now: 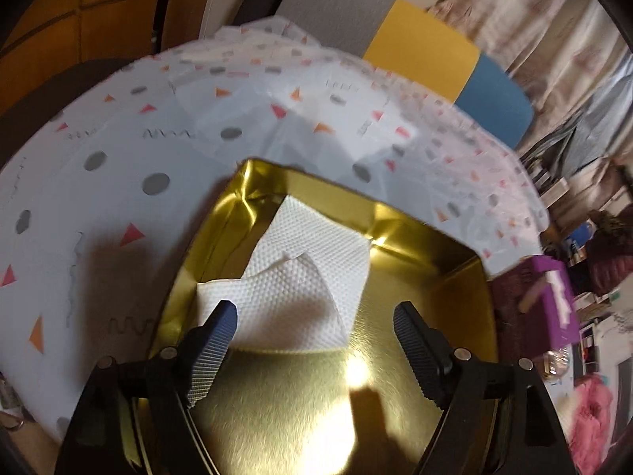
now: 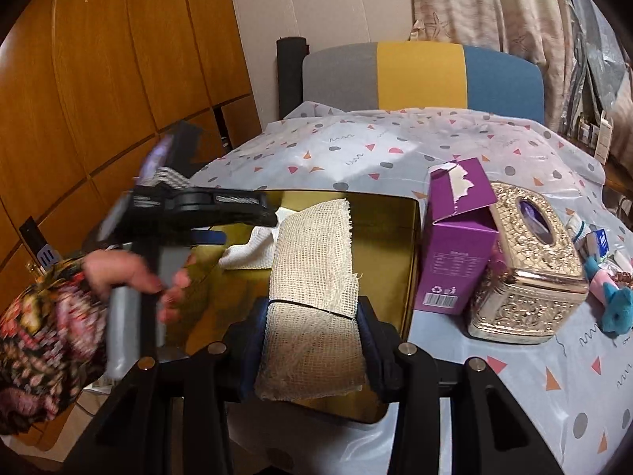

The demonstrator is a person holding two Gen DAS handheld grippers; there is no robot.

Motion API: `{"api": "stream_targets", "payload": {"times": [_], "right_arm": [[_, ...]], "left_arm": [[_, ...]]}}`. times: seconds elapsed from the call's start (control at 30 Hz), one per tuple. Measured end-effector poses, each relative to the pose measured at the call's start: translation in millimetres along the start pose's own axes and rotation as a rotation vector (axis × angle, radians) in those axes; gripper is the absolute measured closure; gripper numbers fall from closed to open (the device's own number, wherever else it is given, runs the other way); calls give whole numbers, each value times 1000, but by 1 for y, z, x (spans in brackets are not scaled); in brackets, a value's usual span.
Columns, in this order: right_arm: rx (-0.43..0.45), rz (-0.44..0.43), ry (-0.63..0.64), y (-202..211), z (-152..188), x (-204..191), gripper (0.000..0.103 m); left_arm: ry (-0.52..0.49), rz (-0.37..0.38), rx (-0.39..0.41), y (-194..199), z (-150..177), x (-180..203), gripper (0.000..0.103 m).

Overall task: Organize soft objects
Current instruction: 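Drop the towel in the tray with the left tool while the right tool lowers the mesh roll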

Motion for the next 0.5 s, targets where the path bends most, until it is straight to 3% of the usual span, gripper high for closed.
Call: {"api": "stream_targets", "payload": {"times": [0.23, 0.5], "right_arm": [[-48, 3, -1, -23, -16, -5, 60], [-146, 17, -27, -65, -41, -13, 60]], "left_arm": [[-7, -30, 124, 51, 19, -12, 17], [52, -46, 137, 70, 51, -36, 16]]}}
Point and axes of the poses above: each gripper's, at about its wrist camera, not at the fingertips, and y roughly against the way its jaws point, x to its right, z to its underside, the point moved 3 cm from there along -y, roughly the way its jaws point, and after that the axes turned 4 degrees about z, right-handed, at the moved point
